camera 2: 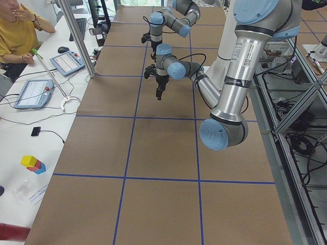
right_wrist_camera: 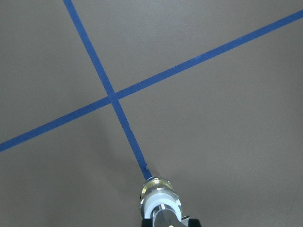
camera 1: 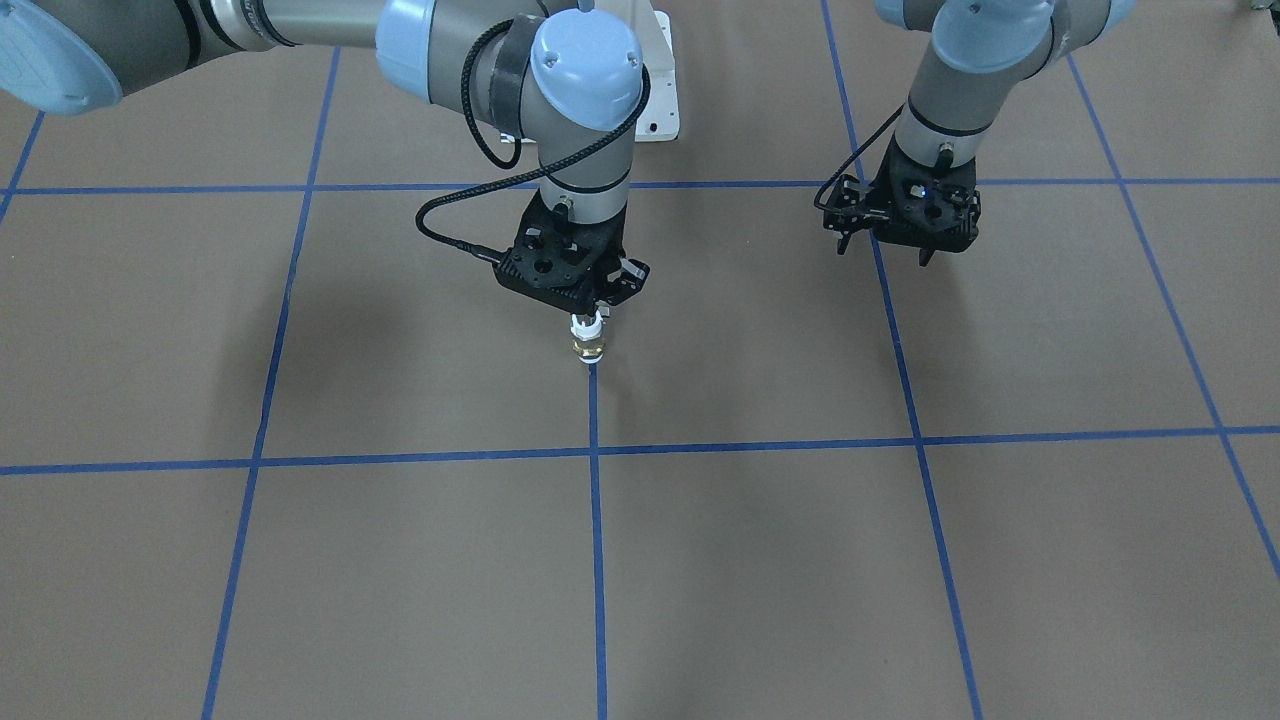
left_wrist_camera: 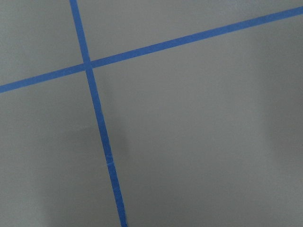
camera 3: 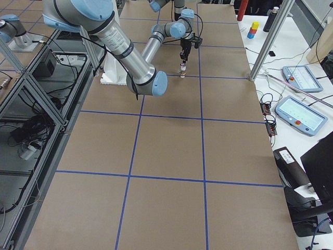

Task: Assemble PPR valve and pipe with both arms

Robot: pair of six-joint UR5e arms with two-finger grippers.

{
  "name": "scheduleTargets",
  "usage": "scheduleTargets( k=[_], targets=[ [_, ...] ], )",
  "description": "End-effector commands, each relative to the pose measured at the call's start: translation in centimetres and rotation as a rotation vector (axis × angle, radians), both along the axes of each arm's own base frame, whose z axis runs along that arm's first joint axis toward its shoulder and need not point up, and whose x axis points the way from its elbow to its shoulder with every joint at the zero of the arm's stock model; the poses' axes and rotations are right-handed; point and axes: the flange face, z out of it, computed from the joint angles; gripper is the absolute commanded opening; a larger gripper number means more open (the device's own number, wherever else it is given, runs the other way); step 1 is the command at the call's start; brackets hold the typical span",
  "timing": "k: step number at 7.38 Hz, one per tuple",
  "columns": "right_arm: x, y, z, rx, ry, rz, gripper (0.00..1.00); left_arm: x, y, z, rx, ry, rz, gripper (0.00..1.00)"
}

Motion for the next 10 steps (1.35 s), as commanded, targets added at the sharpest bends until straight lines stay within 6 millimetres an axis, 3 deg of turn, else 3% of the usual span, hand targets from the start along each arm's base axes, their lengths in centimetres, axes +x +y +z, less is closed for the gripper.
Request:
scheduleTargets(
  k=[1, 7, 8, 9, 10],
  targets=[
    [0.05, 0.04, -0.16, 0.002, -0.003, 0.000, 0.00, 0.00, 0.00, 0.00, 0.000, 0.000, 0.000, 1.00],
    [-0.24, 0.21, 0.42, 0.010, -0.011, -0.003, 0.00, 0.00, 0.00, 0.00, 0.000, 0.000, 0.000, 1.00],
    [-0.24, 0.21, 0.42, 0.010, -0.011, -0.003, 0.03, 0.03, -0.03, 0.06, -0.001, -0.001, 0.000, 1.00],
    [-0.24, 0.21, 0.51, 0.011, -0.011, -0.004, 0.15, 0.00, 0.00, 0.00, 0.000, 0.000, 0.000, 1.00],
    [-0.28, 0.19, 0.66, 0.015, -0.018, -0.003, 0.20, 0.00, 0.00, 0.00, 0.000, 0.000, 0.000, 1.00]
  ],
)
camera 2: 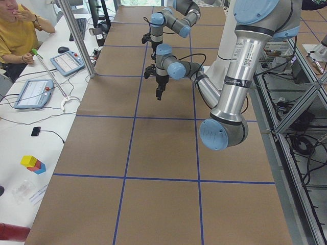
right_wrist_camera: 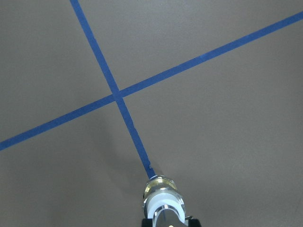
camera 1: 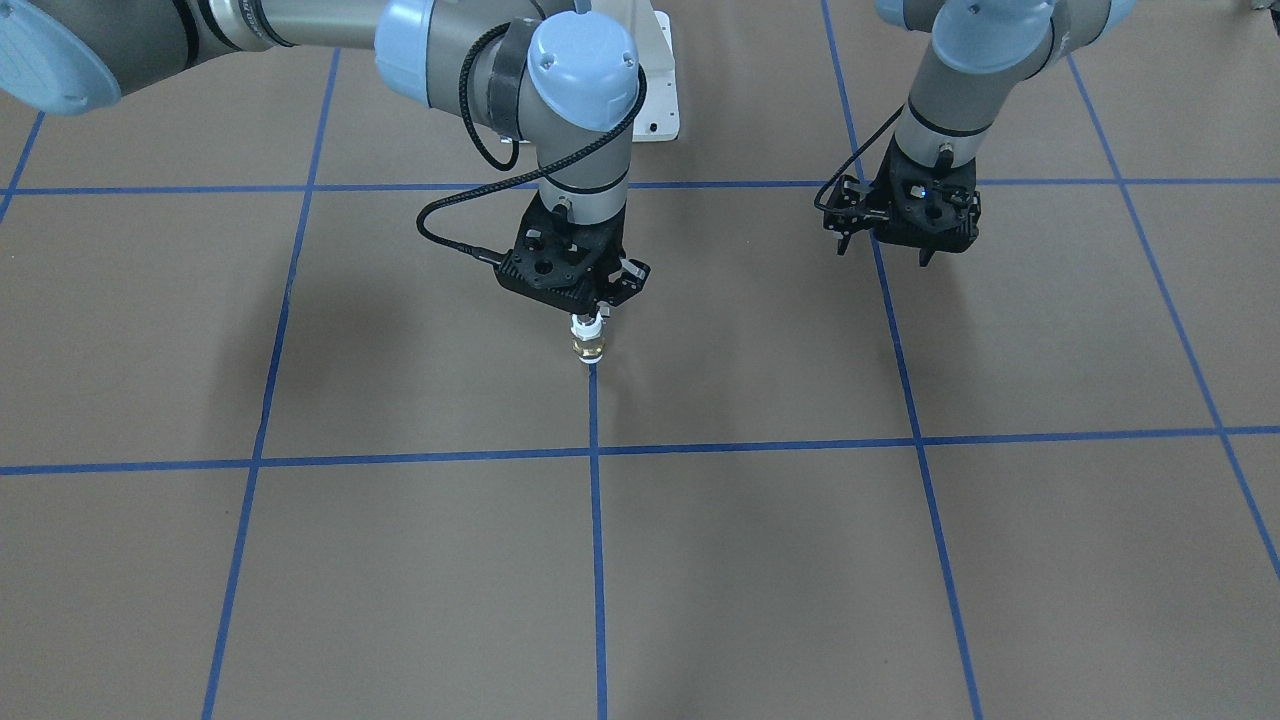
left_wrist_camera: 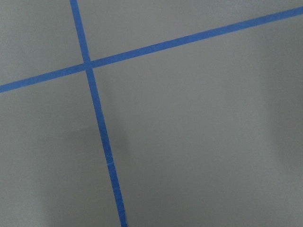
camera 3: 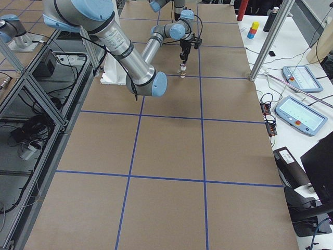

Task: Assemble PPR valve and pipe with both arms

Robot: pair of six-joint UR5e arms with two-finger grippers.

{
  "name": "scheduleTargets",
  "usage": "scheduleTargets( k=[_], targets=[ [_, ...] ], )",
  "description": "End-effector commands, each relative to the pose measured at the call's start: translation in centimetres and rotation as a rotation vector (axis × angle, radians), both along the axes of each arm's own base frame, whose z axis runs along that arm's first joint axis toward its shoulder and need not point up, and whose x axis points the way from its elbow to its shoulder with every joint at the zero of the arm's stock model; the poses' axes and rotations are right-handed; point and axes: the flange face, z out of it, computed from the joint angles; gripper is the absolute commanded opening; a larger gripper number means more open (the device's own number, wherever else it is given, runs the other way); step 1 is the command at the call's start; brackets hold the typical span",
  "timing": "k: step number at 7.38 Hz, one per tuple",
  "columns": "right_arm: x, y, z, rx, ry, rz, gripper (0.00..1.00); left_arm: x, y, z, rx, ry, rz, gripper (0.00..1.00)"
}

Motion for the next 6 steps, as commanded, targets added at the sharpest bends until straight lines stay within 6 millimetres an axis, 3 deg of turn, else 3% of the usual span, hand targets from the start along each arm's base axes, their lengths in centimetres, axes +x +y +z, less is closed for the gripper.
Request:
scheduleTargets(
  k=[1, 4, 6],
  targets=[
    [-0.12, 0.06, 0.41, 0.003, -0.006, -0.001, 0.20, -0.01, 0.01, -0.02, 0.000, 0.000, 0.000, 1.00],
    [-0.46, 0.37, 0.58, 0.002, -0.003, -0.007, 0.20, 0.02, -0.02, 0.05, -0.001, -0.001, 0.000, 1.00],
    [-0.45, 0.38, 0.45, 0.004, -0.006, -0.008, 0.28, 0.02, -0.02, 0.05, -0.001, -0.001, 0.000, 1.00]
  ],
)
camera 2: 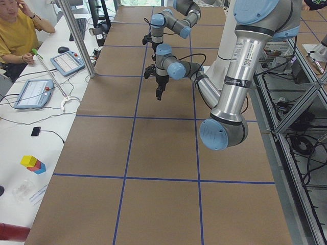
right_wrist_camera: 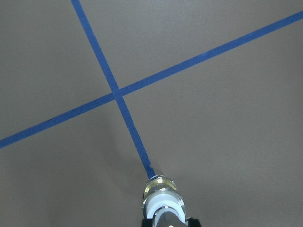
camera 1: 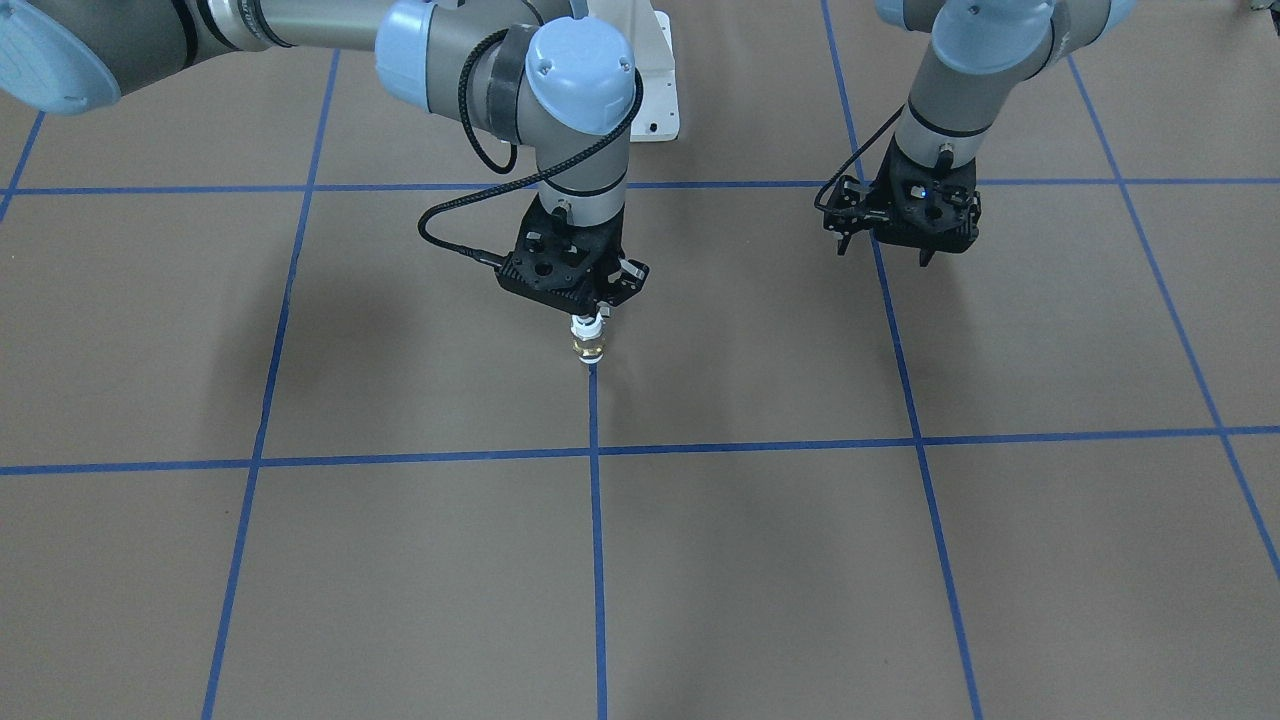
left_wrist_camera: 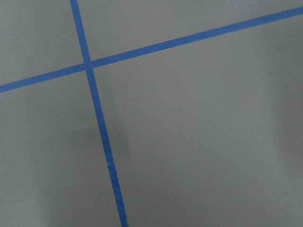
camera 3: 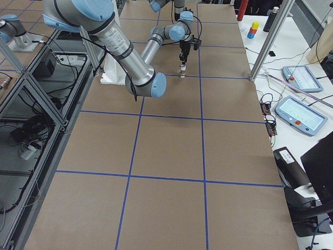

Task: Assemble PPR valve and pipe with both arms

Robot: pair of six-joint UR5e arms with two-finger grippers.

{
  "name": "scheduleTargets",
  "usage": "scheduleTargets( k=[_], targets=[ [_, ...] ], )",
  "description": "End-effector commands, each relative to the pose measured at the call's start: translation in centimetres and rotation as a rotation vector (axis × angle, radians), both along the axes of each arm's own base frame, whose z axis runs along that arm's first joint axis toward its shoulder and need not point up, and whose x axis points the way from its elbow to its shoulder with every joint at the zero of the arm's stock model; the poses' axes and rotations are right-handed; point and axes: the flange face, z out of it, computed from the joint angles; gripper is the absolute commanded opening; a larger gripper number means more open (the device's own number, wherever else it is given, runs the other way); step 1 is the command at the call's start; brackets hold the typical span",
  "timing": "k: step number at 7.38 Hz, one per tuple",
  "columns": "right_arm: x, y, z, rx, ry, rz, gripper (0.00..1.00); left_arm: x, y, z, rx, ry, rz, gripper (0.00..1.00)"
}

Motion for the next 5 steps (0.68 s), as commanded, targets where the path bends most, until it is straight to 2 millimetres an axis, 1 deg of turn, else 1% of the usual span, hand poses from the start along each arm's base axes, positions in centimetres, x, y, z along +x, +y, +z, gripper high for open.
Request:
scheduleTargets(
  k=[1, 2, 3, 5],
  targets=[
    [-0.03, 0.02, -0.06, 0.002, 0.000, 0.000, 0.33, -0.01, 0.01, 0.09, -0.001, -0.001, 0.000, 1.00],
    [-0.03, 0.00, 0.05, 0.002, 0.002, 0.001, 0.47, 0.00, 0.00, 0.01, 0.000, 0.000, 0.000, 1.00],
    [-0.09, 0.05, 0.17, 0.003, 0.004, 0.001, 0.58, 0.00, 0.00, 0.01, 0.000, 0.000, 0.000, 1.00],
    [-0.20, 0.13, 0.20, 0.009, 0.009, 0.006, 0.64, 0.00, 0.00, 0.01, 0.000, 0.000, 0.000, 1.00]
  ],
)
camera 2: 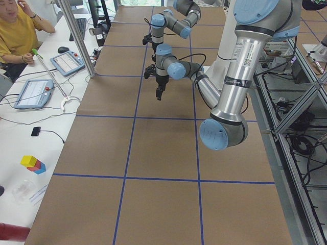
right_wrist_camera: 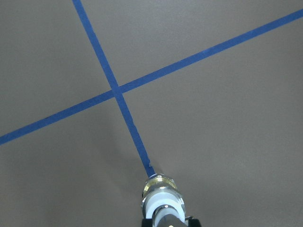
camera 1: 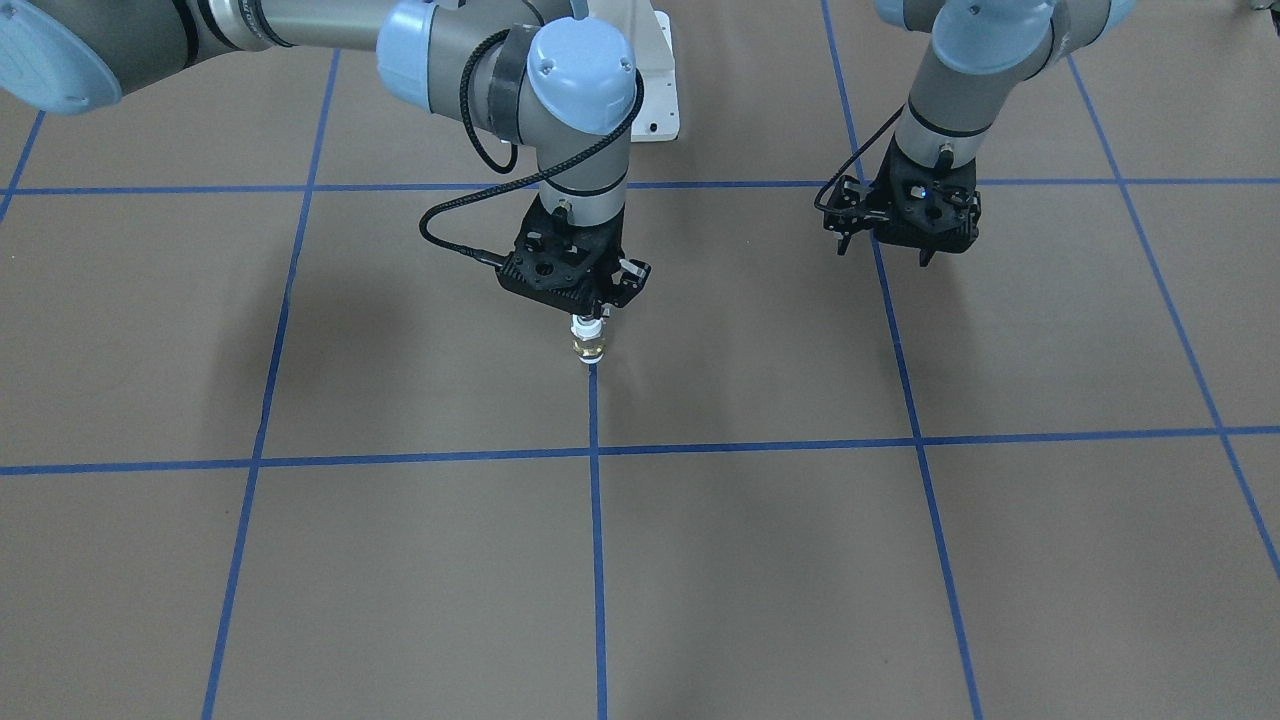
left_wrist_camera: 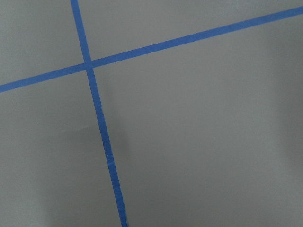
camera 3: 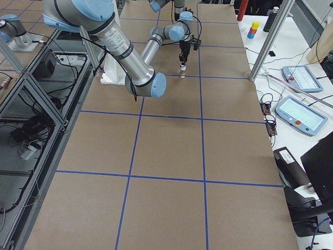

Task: Assemble PPR valve and pipe with both arms

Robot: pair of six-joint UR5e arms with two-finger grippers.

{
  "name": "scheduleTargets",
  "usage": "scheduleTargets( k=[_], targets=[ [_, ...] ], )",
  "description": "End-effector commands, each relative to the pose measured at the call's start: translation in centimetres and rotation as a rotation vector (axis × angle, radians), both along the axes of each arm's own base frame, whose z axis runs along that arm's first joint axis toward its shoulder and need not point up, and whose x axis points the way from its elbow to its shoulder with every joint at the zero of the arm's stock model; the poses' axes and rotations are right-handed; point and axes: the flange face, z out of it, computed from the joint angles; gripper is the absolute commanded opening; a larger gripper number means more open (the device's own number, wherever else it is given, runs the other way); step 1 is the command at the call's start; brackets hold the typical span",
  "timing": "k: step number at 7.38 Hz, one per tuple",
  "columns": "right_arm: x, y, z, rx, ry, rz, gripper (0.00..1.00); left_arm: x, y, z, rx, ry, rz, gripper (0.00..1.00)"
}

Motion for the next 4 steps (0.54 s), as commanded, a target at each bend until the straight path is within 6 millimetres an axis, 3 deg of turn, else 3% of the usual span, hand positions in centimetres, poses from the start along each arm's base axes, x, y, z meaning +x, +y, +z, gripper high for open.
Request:
scheduleTargets(
  k=[1, 2, 3, 4],
  targets=[
    [0.0, 0.0, 0.0, 0.002, 0.002, 0.001, 0.65, 0.0, 0.0, 0.0, 0.000, 0.000, 0.000, 1.00],
    [0.0, 0.1, -0.2, 0.004, 0.000, 0.001, 0.72, 0.0, 0.0, 0.0, 0.000, 0.000, 0.000, 1.00],
    [0.2, 0.0, -0.5, 0.023, 0.000, 0.003, 0.99, 0.0, 0.0, 0.0, 0.000, 0.000, 0.000, 1.00],
    [1.8, -0.4, -1.5, 0.054, -0.018, 0.021, 1.00, 0.0, 0.0, -0.1, 0.001, 0.001, 0.000, 1.00]
  ],
)
